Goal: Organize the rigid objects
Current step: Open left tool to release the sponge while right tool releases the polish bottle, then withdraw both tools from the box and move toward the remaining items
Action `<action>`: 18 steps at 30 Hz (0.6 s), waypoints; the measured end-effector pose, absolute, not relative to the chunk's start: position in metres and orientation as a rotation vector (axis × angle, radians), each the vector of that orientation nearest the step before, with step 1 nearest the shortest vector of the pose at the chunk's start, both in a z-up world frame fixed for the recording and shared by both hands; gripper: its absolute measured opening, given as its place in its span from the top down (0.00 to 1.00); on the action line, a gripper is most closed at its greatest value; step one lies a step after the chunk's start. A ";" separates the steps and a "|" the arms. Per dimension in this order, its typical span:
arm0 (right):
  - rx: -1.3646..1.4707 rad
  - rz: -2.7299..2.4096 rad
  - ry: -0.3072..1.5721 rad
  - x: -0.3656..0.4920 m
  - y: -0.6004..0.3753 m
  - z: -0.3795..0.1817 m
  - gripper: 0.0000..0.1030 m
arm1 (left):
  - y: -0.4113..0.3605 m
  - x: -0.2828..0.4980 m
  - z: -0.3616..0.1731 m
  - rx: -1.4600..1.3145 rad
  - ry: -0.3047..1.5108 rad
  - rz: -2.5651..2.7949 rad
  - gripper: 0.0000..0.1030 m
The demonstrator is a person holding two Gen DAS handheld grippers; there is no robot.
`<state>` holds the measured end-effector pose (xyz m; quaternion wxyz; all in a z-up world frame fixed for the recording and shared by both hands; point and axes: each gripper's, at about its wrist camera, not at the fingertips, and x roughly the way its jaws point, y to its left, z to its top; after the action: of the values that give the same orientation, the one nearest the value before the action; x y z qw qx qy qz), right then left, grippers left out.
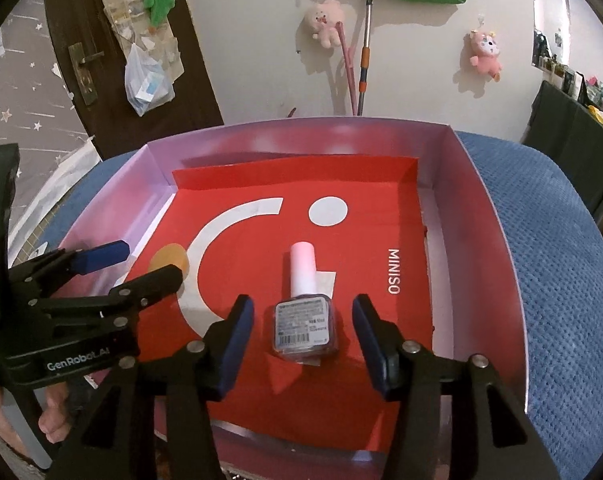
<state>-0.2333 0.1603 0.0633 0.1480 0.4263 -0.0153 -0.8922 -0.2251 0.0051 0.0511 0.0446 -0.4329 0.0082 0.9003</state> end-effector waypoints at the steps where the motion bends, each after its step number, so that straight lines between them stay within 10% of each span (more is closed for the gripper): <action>1: 1.221 -2.567 -0.050 -0.232 0.161 0.064 0.43 | 0.005 -0.223 0.053 -1.318 0.025 2.756 0.27; 18: 1.065 -2.595 -0.126 -0.190 0.170 0.094 0.17 | -0.001 -0.188 0.080 -1.203 -0.013 2.830 0.06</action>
<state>-0.1904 0.1697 0.0943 0.1660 0.3741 -0.0441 -0.9113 -0.1878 -0.0010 0.0802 0.0332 -0.3910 -0.0041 0.9198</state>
